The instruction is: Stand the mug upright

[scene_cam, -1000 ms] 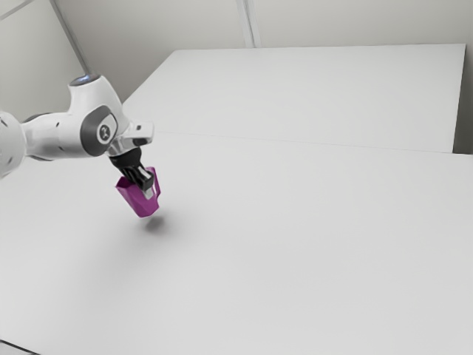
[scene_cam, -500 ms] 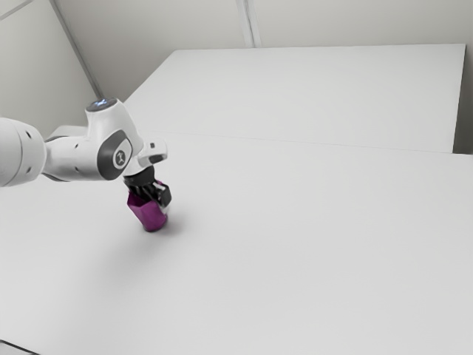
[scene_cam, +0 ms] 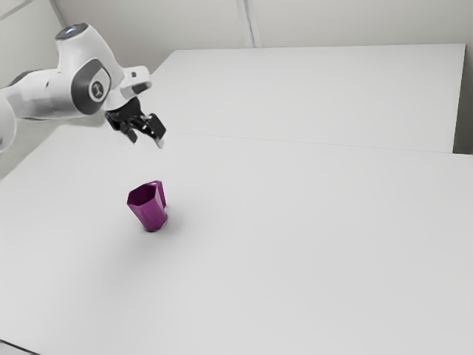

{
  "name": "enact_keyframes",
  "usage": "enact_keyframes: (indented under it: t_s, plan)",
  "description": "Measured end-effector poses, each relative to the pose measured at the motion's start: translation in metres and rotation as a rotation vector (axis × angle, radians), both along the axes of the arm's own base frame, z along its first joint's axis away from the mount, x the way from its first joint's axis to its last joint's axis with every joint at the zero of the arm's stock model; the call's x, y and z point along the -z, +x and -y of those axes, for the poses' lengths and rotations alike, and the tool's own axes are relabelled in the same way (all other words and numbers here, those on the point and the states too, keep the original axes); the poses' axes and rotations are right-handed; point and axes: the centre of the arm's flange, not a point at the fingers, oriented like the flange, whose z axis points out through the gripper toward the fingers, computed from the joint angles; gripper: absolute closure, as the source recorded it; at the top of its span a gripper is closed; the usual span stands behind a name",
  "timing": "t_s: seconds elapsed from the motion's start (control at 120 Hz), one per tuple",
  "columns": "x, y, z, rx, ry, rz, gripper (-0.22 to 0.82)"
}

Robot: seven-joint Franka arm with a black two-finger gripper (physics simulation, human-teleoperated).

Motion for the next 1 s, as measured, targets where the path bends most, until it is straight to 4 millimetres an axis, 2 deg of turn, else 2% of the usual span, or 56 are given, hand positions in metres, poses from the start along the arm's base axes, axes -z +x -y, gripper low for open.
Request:
enact_keyframes:
  t_s: [0.15,0.225,0.325,0.6,1.0]
  plan:
    - [-0.065,0.029,-0.001,-0.004,0.002,-0.002,0.02]
    - [-0.083,0.033,0.001,-0.003,0.002,-0.023,0.01]
    - [-0.102,0.027,0.005,-0.002,-0.004,-0.055,0.01]
    - [-0.106,0.011,0.008,-0.009,-0.021,-0.144,0.00]
    - [-0.105,0.008,0.008,-0.021,-0.027,-0.171,0.00]
